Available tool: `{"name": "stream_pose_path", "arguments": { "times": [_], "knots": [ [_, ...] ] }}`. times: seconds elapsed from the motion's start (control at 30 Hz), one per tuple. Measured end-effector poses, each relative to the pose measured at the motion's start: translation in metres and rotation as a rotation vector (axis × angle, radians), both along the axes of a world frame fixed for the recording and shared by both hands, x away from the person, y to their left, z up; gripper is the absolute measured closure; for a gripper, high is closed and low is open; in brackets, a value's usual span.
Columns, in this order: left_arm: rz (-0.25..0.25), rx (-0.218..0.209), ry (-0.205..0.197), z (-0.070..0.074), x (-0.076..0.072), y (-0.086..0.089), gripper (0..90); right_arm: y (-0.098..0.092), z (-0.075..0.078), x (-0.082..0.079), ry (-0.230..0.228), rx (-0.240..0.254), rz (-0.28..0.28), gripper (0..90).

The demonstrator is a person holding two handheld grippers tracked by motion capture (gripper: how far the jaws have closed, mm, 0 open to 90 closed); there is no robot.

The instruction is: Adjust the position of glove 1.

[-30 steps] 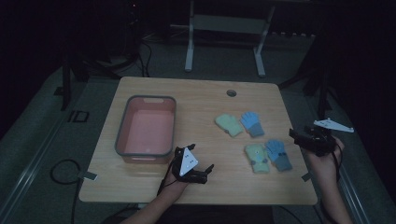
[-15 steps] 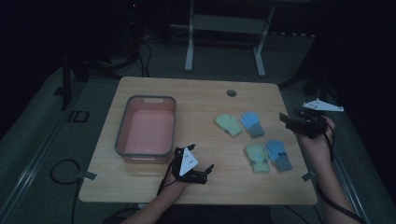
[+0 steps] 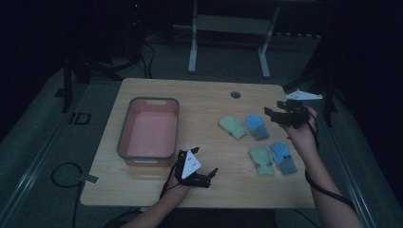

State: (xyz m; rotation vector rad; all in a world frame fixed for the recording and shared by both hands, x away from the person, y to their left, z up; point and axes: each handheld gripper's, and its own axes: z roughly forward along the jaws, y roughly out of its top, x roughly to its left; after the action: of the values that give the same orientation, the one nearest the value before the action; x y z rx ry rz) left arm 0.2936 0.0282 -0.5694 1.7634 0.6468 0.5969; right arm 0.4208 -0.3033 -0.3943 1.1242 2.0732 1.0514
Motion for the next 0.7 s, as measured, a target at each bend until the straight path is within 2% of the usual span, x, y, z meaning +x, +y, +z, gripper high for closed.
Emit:
{"name": "stream_pose_path", "arguments": {
  "times": [0.07,0.3,0.5,0.7],
  "knots": [
    [0.000,0.006,-0.004,0.000,0.000,0.000,1.9,0.007,-0.006,0.007,0.026,0.002,0.023,39.9],
    [-0.003,0.011,-0.005,0.000,-0.001,-0.001,1.9,0.036,-0.026,0.027,0.071,-0.028,0.091,43.0],
    [-0.005,0.006,0.000,0.000,0.000,0.000,1.9,0.048,-0.043,0.044,0.120,-0.013,0.116,46.5],
    [-0.007,0.011,-0.001,0.000,0.000,0.000,1.9,0.058,-0.061,0.059,0.169,-0.036,0.145,53.8]
  ]
}}
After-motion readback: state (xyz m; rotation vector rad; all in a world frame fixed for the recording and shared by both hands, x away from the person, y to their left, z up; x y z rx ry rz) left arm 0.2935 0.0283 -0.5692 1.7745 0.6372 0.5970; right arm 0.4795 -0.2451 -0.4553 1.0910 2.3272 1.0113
